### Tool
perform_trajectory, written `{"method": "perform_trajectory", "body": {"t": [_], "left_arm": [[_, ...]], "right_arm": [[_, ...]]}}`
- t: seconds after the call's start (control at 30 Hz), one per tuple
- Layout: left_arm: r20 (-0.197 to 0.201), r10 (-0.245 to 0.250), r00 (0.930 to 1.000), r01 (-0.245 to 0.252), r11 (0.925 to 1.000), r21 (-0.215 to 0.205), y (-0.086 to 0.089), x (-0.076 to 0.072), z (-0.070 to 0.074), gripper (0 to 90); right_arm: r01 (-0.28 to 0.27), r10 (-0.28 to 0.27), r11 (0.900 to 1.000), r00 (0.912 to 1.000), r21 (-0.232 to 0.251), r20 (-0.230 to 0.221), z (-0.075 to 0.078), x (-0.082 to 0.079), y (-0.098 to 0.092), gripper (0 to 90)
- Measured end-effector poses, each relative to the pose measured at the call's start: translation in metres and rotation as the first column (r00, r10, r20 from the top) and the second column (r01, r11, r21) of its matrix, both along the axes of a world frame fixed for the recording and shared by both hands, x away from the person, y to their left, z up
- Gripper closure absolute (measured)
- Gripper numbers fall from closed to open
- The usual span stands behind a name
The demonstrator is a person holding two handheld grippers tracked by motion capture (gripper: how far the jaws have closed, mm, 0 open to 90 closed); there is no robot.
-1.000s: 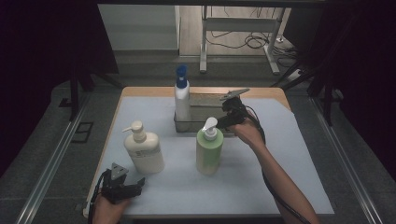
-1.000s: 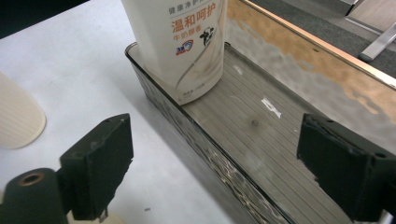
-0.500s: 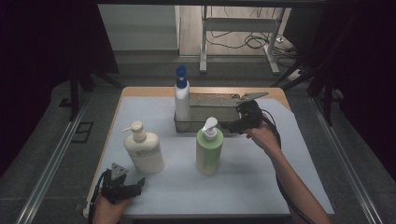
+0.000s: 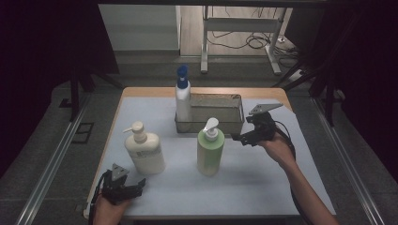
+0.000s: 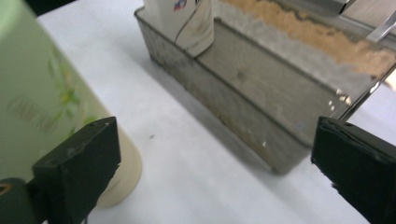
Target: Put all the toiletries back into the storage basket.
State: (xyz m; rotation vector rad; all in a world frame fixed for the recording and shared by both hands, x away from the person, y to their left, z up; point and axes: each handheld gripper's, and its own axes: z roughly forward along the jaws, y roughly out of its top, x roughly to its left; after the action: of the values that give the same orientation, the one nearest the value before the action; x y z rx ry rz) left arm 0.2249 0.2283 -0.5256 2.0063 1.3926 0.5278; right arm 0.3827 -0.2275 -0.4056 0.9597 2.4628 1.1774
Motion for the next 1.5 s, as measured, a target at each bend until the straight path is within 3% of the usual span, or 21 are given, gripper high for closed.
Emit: {"method": "perform_trajectory", "body": {"t": [0.27,0.5,0.77,1.5], "left_arm": [[0.0,0.0,1.0,0.0,1.0,0.0,0.0,0.0,0.0,12.6],[0.0,0.0,1.0,0.0,1.0,0.0,0.0,0.0,0.0,12.6],[0.0,0.0,1.0,0.0,1.0,0.0,0.0,0.0,0.0,12.6],[0.005,-0.001,1.0,0.001,1.0,0.001,0.0,0.0,0.0,12.6]], "right_arm": [[-0.017,0.017,1.0,0.9998,0.016,-0.012,-0.006,-0.018,-0.003,2.9],[-0.073,0.073,0.997,0.9971,-0.003,-0.022,-0.014,-0.037,0.001,3.7],[-0.14,0.142,0.989,0.9891,0.039,-0.039,-0.017,-0.053,0.012,3.6],[-0.216,0.216,0.975,0.9763,0.046,-0.01,-0.018,-0.059,0.063,4.4]]}}
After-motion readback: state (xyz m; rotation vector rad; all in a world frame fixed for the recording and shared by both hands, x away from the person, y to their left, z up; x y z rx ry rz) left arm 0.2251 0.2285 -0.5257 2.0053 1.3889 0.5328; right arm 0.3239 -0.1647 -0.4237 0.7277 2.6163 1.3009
